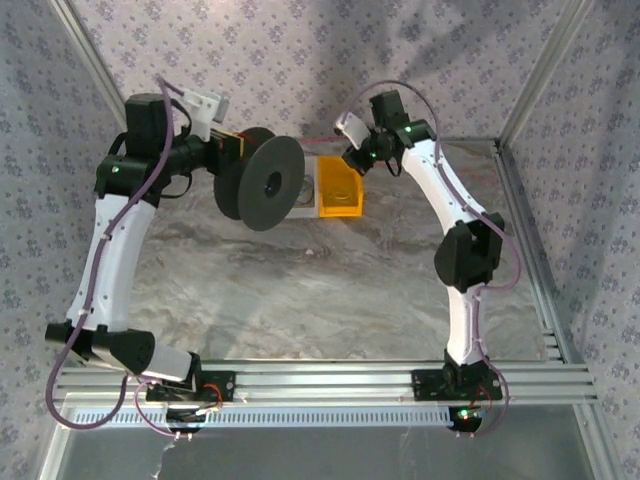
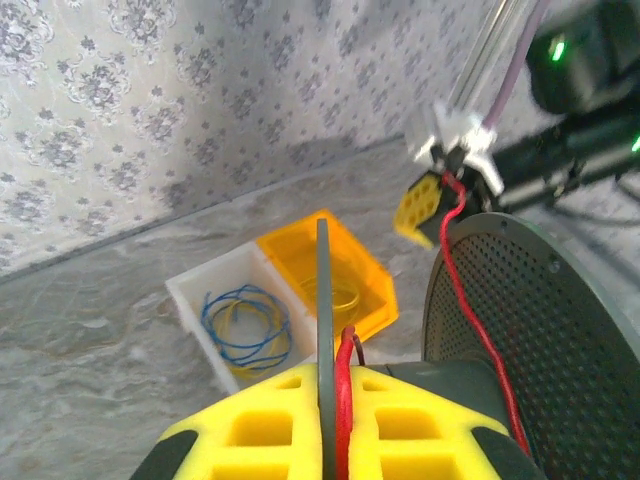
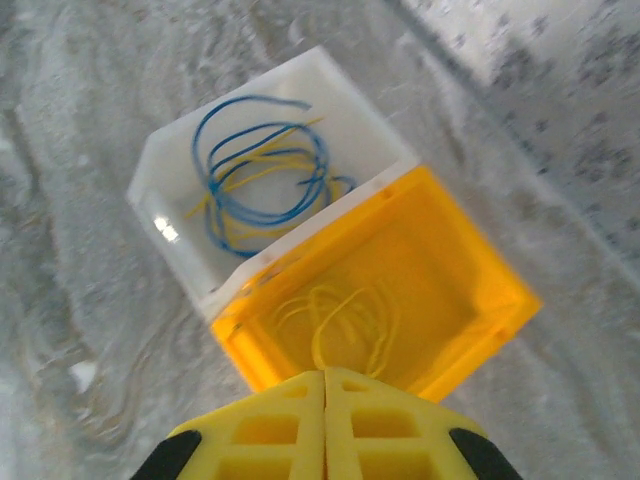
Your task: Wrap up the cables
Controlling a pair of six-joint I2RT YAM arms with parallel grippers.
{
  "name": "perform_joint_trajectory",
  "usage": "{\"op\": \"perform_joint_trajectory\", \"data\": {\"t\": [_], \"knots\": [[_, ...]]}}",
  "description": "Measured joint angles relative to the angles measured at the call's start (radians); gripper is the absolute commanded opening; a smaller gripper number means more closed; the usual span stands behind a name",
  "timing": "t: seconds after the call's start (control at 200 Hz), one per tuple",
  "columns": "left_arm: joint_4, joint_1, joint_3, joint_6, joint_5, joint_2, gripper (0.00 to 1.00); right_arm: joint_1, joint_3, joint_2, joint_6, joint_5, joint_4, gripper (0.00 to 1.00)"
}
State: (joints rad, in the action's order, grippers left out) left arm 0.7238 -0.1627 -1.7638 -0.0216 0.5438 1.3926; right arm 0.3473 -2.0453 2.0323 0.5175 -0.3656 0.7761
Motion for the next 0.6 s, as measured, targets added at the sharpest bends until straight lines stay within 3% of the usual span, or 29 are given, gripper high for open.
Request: {"op": "perform_joint_trajectory", "data": {"t": [0.205,0.6], "knots": [[-0.168,0.094,0.068,-0.262,0.150,-0.019,0.00,0.026,0.087,-0.093,-0.043,0.008,-0.032,0.00],[-0.558,0.155,0.185,-0.794,0.079,-0.022,0.00,0.207,0.138,-0.127,-0.222,0.207,-0.061,0.00]]}}
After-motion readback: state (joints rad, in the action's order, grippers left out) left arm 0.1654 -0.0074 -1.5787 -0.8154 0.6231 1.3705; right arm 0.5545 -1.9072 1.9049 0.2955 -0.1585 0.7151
